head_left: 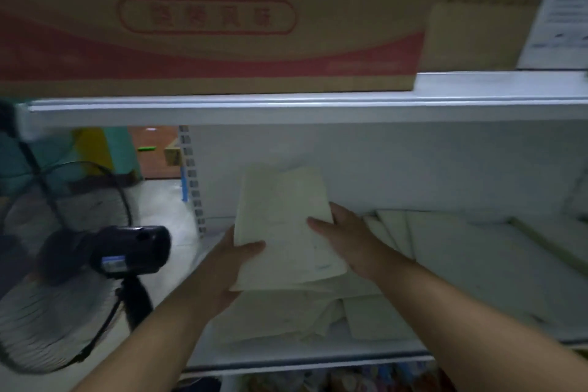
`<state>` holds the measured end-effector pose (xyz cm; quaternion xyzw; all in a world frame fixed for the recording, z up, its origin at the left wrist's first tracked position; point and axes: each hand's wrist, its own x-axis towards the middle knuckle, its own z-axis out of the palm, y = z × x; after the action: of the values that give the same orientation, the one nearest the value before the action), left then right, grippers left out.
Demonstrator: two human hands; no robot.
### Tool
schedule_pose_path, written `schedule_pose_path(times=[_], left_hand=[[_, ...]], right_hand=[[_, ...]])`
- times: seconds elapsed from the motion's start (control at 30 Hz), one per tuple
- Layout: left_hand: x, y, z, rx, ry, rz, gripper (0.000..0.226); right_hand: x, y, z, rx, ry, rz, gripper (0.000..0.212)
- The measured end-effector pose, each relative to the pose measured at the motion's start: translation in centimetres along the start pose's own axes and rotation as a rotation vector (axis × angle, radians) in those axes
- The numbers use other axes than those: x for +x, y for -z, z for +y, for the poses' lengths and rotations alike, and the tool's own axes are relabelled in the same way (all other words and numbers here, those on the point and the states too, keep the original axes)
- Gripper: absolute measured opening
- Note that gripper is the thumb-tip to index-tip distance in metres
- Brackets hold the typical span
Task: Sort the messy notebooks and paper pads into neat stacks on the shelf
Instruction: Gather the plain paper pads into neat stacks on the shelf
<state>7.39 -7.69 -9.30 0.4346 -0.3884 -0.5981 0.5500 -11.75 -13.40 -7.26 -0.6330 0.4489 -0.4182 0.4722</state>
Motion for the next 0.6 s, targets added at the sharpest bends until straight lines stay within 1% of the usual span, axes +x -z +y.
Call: schedule_pose_path(times=[0.03,0.07,0.1,0.13,0.17,0.2,0.23,0.27,0.3,0.37,0.43,0.47,0.53,0.6], left_hand=[[0.3,-0.6,-0.3,-0.006,0.004,-0.03,0.05],[0.5,-1.1,-0.5,-0.013,0.008,-0.061,0.051],[0.8,-1.7,-0.6,-0.013,0.014,-0.103,0.054],[1.1,-2.4,-0.7,-0.007,0.02,-0.142,0.056],[1.6,-3.0,-1.0,-0.006,0.027,-0.161,0.059],[1.9,-3.7,-1.2,-0.004,0.04,-0.161,0.06],[2.5,-4.3,-1.6,-0.008,0.043,-0.156,0.051],[2.8,-5.0,-1.9,-0.011,0.051,-0.147,0.04],[3.2,-5.6,-2.2,-0.018,0.058,-0.147,0.037],[3.4,-6.8,-2.6,-0.014,0.06,-0.159,0.034],[3.3,-7.8,-3.1,0.005,0.046,-0.173,0.029],[3.1,-8.4,-3.2,0.013,0.031,-0.159,0.029],[2.9,-9.3,-3.8,0.053,-0.01,-0.091,0.035],[2.7,-10.5,-4.3,0.107,-0.065,-0.011,0.034]], right_hand=[[-0.4,1.4,0.2,-0.12,0.004,0.046,0.013],[-0.8,3.0,0.6,-0.327,-0.004,0.131,0.019],[-1.3,4.9,1.5,-0.601,-0.032,0.237,0.031],[-2.0,6.8,2.5,-0.869,-0.101,0.321,0.045],[-2.7,8.5,3.6,-1.058,-0.218,0.351,0.057],[-3.6,9.8,4.5,-1.157,-0.367,0.336,0.067],[-4.4,10.8,5.3,-1.196,-0.485,0.297,0.072],[-4.9,11.4,6.1,-1.208,-0.545,0.242,0.073],[-5.2,11.8,6.6,-1.226,-0.545,0.195,0.068],[-5.6,12.4,6.7,-1.227,-0.473,0.172,0.047],[-6.1,12.9,6.1,-1.174,-0.402,0.211,0.023],[-6.6,13.1,5.4,-1.134,-0.38,0.243,0.024],[-7.1,13.6,3.6,-1.093,-0.293,0.352,0.035],[-7.1,13.5,1.5,-1.079,-0.168,0.447,0.034]])
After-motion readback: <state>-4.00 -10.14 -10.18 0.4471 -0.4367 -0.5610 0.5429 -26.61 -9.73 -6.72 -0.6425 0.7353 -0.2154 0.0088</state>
